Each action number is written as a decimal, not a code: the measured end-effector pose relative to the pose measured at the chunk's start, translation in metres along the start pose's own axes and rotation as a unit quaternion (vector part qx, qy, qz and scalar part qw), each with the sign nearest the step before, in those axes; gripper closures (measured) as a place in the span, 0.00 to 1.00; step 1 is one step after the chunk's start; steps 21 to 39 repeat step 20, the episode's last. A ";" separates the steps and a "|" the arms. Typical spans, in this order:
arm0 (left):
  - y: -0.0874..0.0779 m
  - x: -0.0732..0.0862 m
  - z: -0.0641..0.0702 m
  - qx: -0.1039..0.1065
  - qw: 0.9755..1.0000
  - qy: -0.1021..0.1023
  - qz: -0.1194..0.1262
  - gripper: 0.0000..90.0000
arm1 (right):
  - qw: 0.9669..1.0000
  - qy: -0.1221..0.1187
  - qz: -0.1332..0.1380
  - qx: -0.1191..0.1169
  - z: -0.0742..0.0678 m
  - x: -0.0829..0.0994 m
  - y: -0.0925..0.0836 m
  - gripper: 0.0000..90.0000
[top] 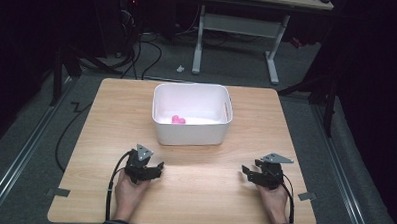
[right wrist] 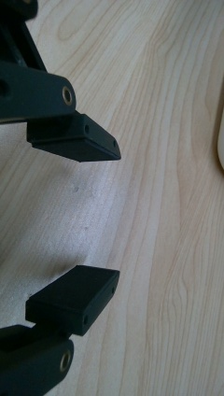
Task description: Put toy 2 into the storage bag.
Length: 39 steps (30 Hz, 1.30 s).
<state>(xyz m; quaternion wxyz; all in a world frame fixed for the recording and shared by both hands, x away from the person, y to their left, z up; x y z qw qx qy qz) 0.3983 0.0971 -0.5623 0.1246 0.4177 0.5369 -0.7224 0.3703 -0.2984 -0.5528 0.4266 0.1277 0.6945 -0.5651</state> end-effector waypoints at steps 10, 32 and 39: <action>0.000 0.000 0.000 0.000 1.000 0.000 0.000 0.30 | 0.999 -0.030 -0.012 0.026 -0.006 0.002 0.005 0.36; 0.000 0.000 0.000 0.000 1.000 0.000 0.000 0.30 | 0.999 -0.022 -0.014 0.034 -0.006 0.003 0.005 0.32; 0.000 0.000 0.000 0.000 1.000 0.000 0.000 0.30 | 0.999 -0.022 -0.014 0.034 -0.006 0.003 0.005 0.32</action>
Point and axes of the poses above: each handheld gripper's, and its own axes: y roughly forward along the jaws, x roughly out of its underside, z roughly to its right, the point moved 4 cm from there along y, roughly forward along the jaws, and after that the axes turned 5 degrees about -y, right-handed, at the moved point
